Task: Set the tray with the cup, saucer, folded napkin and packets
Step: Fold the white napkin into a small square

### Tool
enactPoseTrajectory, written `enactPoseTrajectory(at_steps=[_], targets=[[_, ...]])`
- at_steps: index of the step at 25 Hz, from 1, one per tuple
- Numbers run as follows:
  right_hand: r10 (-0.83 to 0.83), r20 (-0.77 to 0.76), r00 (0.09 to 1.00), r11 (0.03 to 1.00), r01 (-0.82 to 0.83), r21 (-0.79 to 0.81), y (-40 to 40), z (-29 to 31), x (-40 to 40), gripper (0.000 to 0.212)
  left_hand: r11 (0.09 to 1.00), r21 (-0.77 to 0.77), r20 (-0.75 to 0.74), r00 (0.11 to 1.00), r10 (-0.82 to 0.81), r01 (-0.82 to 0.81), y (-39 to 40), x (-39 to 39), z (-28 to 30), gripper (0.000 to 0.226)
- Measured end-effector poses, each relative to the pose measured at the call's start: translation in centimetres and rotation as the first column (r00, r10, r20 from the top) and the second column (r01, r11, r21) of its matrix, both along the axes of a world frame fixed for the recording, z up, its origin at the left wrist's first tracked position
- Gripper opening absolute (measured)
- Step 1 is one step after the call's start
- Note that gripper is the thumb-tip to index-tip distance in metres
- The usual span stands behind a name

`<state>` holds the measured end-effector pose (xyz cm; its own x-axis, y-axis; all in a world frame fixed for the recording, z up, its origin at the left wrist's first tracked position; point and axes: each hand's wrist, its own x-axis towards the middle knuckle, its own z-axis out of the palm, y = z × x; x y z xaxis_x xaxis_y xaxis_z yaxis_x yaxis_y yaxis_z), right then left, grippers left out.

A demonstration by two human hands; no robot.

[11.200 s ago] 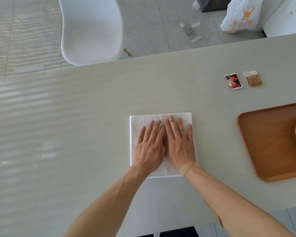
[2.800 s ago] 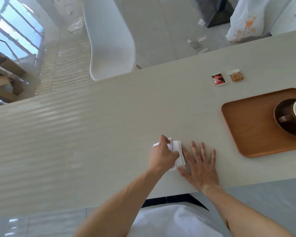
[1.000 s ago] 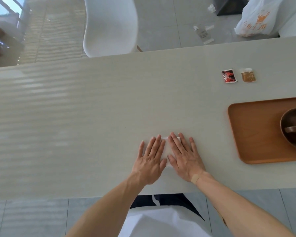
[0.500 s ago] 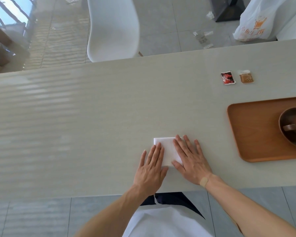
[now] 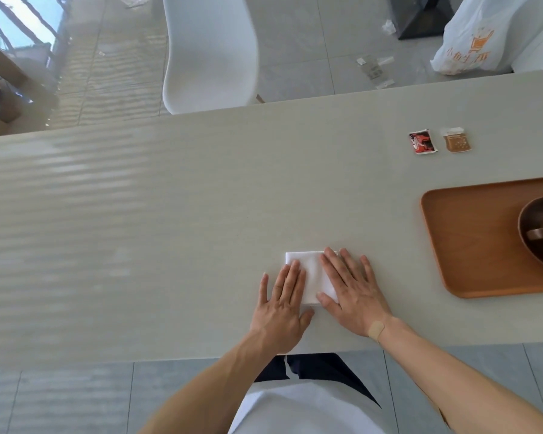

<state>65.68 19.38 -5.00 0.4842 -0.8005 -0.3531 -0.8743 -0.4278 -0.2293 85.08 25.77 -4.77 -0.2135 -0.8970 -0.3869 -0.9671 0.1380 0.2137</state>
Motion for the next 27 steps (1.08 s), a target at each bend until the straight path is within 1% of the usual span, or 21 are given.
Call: enactPoseTrajectory(at_steps=[1, 2, 3, 4, 5, 6, 7, 8, 9, 11, 12, 13, 15, 16, 17, 19, 21, 24, 27], targets=[[-0.016, 0.021, 1.0, 1.0, 0.016, -0.01, -0.4, 0.6, 0.2, 0.079, 0.999, -0.022, -0.039, 0.999, 0.026, -0.027, 0.0, 0.1, 0.4, 0.073], [-0.037, 0.05, 0.998, 0.999, 0.038, -0.018, -1.0, 1.2, 0.5, 0.079, 0.994, -0.046, -0.1, 0.99, 0.096, -0.101, 0.0, 0.1, 0.9, 0.076], [-0.069, 0.086, 0.994, 0.997, 0.071, -0.022, -1.7, 1.7, 1.0, 0.08, 0.974, -0.062, -0.161, 0.965, 0.208, -0.22, 0.1, 0.1, 1.4, 0.078], [-0.104, 0.116, 0.988, 0.994, 0.106, -0.016, -2.6, 2.2, 1.4, 0.08, 0.931, -0.059, -0.202, 0.917, 0.342, -0.361, -0.1, 0.1, 1.9, 0.079], [-0.128, 0.128, 0.983, 0.992, 0.129, 0.002, -3.3, 2.5, 1.9, 0.081, 0.869, -0.018, -0.225, 0.849, 0.478, -0.494, -0.3, -0.1, 2.5, 0.081], [-0.131, 0.114, 0.985, 0.991, 0.129, 0.023, -4.0, 2.9, 2.4, 0.081, 0.8, 0.06, -0.235, 0.77, 0.593, -0.598, -0.6, -0.3, 3.0, 0.083], [-0.114, 0.071, 0.991, 0.993, 0.111, 0.044, -4.7, 3.1, 2.9, 0.081, 0.739, 0.142, -0.23, 0.704, 0.672, -0.659, -1.1, -0.6, 3.4, 0.085], [-0.088, 0.013, 0.996, 0.994, 0.087, 0.067, -5.1, 3.4, 3.3, 0.079, 0.709, 0.194, -0.208, 0.678, 0.705, -0.678, -1.5, -0.9, 3.6, 0.086], [-0.071, -0.039, 0.997, 0.993, 0.074, 0.093, -5.3, 3.6, 3.6, 0.077, 0.705, 0.213, -0.174, 0.684, 0.709, -0.677, -1.8, -1.3, 3.9, 0.083], [-0.095, -0.098, 0.991, 0.987, 0.107, 0.121, -5.3, 3.9, 4.0, 0.071, 0.71, 0.215, -0.133, 0.7, 0.701, -0.67, -2.0, -1.9, 4.2, 0.067], [-0.119, -0.115, 0.986, 0.984, 0.133, 0.122, -5.2, 4.1, 4.2, 0.066, 0.7, 0.229, -0.132, 0.691, 0.711, -0.677, -2.0, -2.1, 4.3, 0.058], [-0.138, -0.127, 0.982, 0.981, 0.153, 0.119, -5.1, 4.3, 4.3, 0.06, 0.669, 0.269, -0.153, 0.655, 0.74, -0.693, -2.1, -2.2, 4.4, 0.053], [-0.161, -0.134, 0.978, 0.977, 0.177, 0.12, -4.7, 4.3, 4.2, 0.052, 0.595, 0.387, -0.227, 0.552, 0.802, -0.705, -2.2, -1.8, 4.3, 0.046], [-0.18, -0.131, 0.975, 0.971, 0.197, 0.136, -4.3, 4.3, 4.1, 0.05, 0.58, 0.437, -0.255, 0.523, 0.813, -0.687, -2.2, -1.4, 4.3, 0.041], [-0.21, -0.123, 0.97, 0.961, 0.228, 0.157, -3.9, 4.3, 3.9, 0.05, 0.579, 0.478, -0.275, 0.514, 0.812, -0.66, -2.2, -1.1, 4.2, 0.033], [-0.293, -0.08, 0.953, 0.93, 0.304, 0.206, -2.9, 4.3, 3.4, 0.05, 0.594, 0.534, -0.308, 0.516, 0.799, -0.602, -2.0, -0.4, 4.2, 0.019], [-0.405, 0.026, 0.914, 0.879, 0.381, 0.288, -1.5, 4.7, 2.9, 0.044, 0.607, 0.555, -0.351, 0.502, 0.791, -0.568, -1.4, 0.4, 4.4, 0.013], [-0.528, 0.164, 0.833, 0.809, 0.436, 0.394, 1.0, 5.6, 2.2, 0.036, 0.645, 0.548, -0.442, 0.47, 0.764, -0.533, -0.2, 1.6, 5.0, 0.01], [-0.626, 0.267, 0.733, 0.732, 0.435, 0.524, 3.9, 7.2, 2.0, 0.037, 0.684, 0.544, -0.513, 0.452, 0.73, -0.486, 1.4, 2.6, 5.9, 0.012]])
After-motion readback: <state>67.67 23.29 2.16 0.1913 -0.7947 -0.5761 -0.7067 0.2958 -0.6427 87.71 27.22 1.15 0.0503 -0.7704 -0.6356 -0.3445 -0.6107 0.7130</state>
